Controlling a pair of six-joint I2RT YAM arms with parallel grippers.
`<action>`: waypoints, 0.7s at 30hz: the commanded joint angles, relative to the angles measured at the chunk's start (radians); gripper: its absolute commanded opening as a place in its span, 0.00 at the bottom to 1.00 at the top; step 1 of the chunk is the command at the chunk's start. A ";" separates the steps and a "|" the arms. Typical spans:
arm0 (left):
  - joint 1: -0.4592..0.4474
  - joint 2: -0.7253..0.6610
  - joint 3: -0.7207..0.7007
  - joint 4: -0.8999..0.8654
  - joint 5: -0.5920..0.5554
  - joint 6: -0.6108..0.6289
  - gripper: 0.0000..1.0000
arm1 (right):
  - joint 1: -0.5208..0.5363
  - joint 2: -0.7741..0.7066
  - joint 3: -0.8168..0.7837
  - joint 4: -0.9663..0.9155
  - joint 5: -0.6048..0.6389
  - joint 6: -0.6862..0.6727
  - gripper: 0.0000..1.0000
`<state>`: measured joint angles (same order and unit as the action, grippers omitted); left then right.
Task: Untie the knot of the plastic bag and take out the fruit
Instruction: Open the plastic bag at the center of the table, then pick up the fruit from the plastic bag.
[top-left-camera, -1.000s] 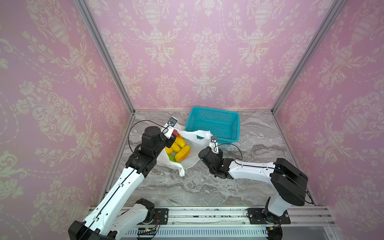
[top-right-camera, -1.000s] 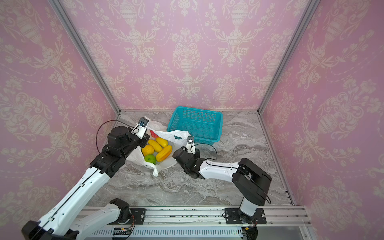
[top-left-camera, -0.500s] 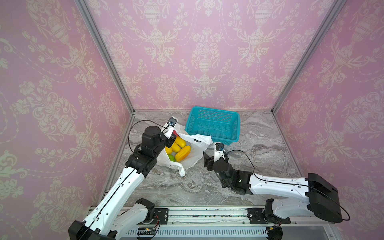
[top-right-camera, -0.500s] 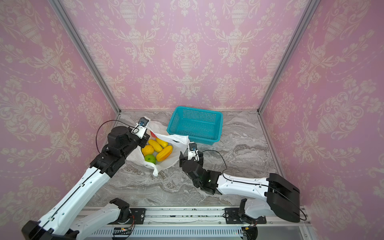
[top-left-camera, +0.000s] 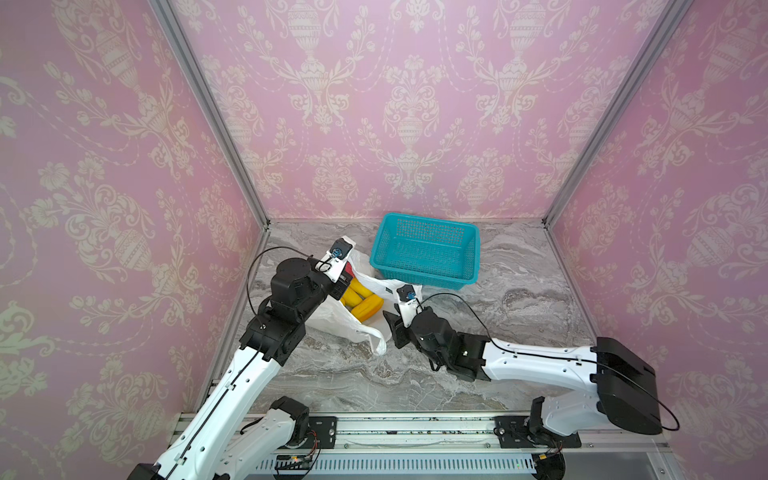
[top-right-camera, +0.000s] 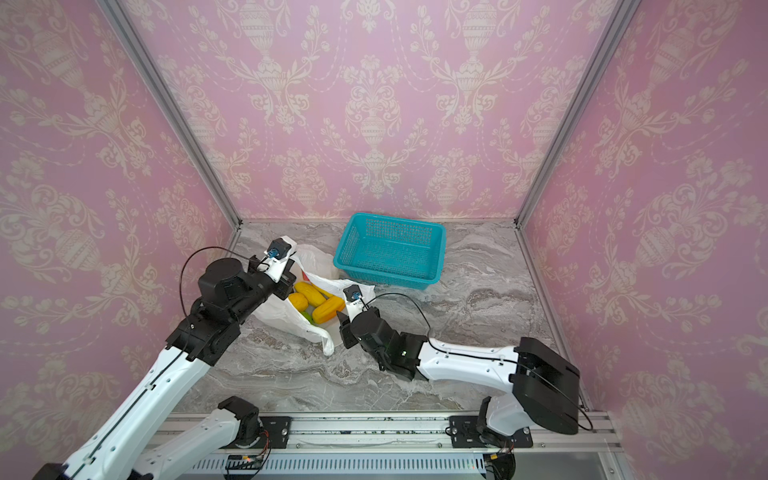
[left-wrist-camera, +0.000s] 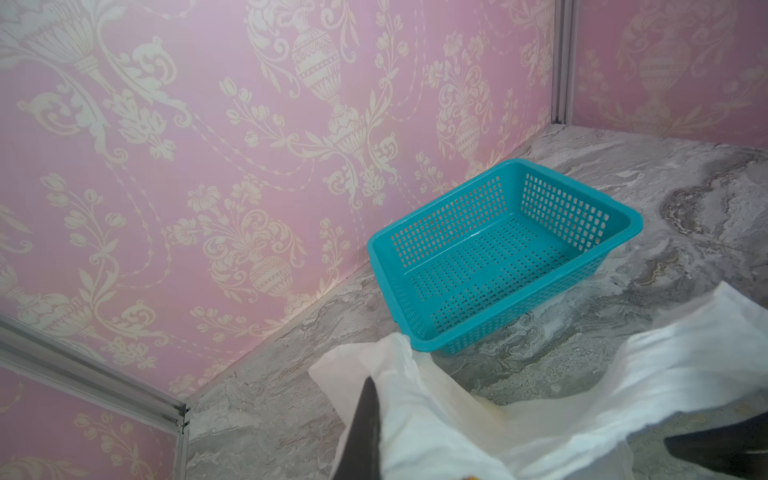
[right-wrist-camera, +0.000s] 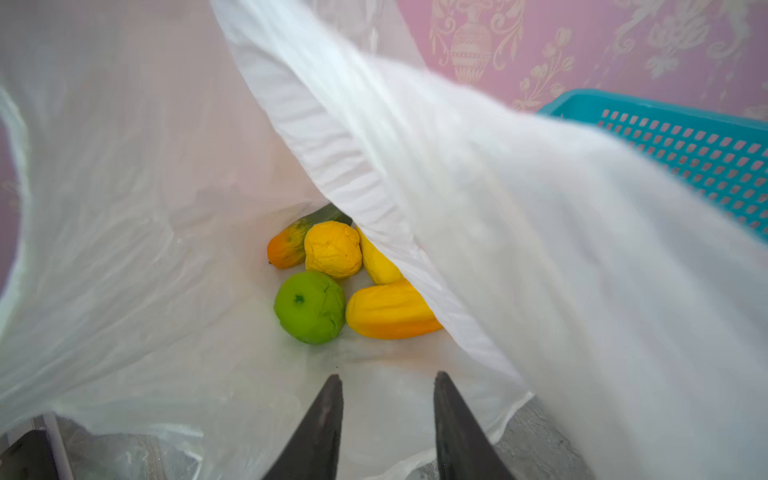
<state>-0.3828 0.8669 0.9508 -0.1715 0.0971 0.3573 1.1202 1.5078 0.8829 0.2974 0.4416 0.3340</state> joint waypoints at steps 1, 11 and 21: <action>-0.005 -0.047 -0.014 0.071 0.131 -0.047 0.00 | 0.001 0.069 0.056 -0.002 0.033 0.053 0.38; -0.022 -0.057 -0.052 0.064 0.207 -0.021 0.00 | 0.031 0.102 -0.002 0.103 0.039 0.055 0.60; -0.025 -0.046 -0.063 0.068 0.206 -0.016 0.00 | 0.102 0.120 -0.006 0.075 -0.020 0.059 0.68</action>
<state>-0.4007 0.8162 0.8974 -0.1272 0.3019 0.3416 1.2083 1.6135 0.8680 0.3836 0.4374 0.3893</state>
